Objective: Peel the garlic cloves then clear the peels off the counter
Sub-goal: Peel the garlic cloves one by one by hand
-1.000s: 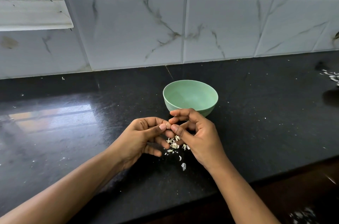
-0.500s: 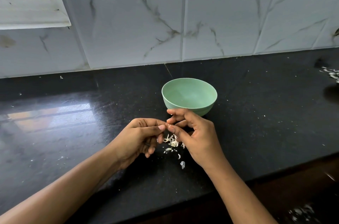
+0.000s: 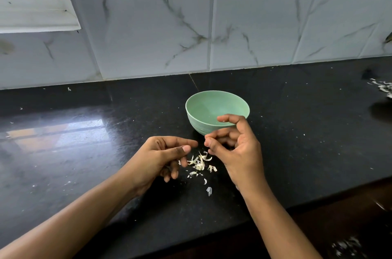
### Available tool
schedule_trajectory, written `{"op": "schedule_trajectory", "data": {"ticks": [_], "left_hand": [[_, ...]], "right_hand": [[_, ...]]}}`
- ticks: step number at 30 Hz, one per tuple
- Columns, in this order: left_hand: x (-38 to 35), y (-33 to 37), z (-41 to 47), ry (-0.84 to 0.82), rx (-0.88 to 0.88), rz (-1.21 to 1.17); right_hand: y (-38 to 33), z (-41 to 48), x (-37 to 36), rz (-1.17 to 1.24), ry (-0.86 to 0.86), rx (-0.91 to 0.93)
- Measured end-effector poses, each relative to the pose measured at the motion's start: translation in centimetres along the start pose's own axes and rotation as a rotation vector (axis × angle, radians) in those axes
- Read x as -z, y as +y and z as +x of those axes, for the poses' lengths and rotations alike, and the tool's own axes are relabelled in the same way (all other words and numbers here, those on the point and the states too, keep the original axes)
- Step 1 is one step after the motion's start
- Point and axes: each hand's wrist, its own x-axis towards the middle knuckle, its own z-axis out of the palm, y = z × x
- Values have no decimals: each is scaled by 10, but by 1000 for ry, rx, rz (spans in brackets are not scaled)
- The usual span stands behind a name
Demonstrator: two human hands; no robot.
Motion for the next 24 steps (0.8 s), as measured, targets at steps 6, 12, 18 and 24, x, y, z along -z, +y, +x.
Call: {"op": "schedule_trajectory", "data": {"ticks": [6, 12, 18, 24], "left_hand": [[0, 1, -2, 32, -92, 205], [5, -1, 0, 92, -121, 254], [4, -3, -1, 82, -122, 274], [5, -4, -1, 82, -126, 296]], "right_hand": [[1, 0, 1, -5, -47, -39], [3, 0, -1, 37, -151, -166], [3, 0, 1, 1, -170, -190], [4, 0, 2, 3, -164, -212]]}}
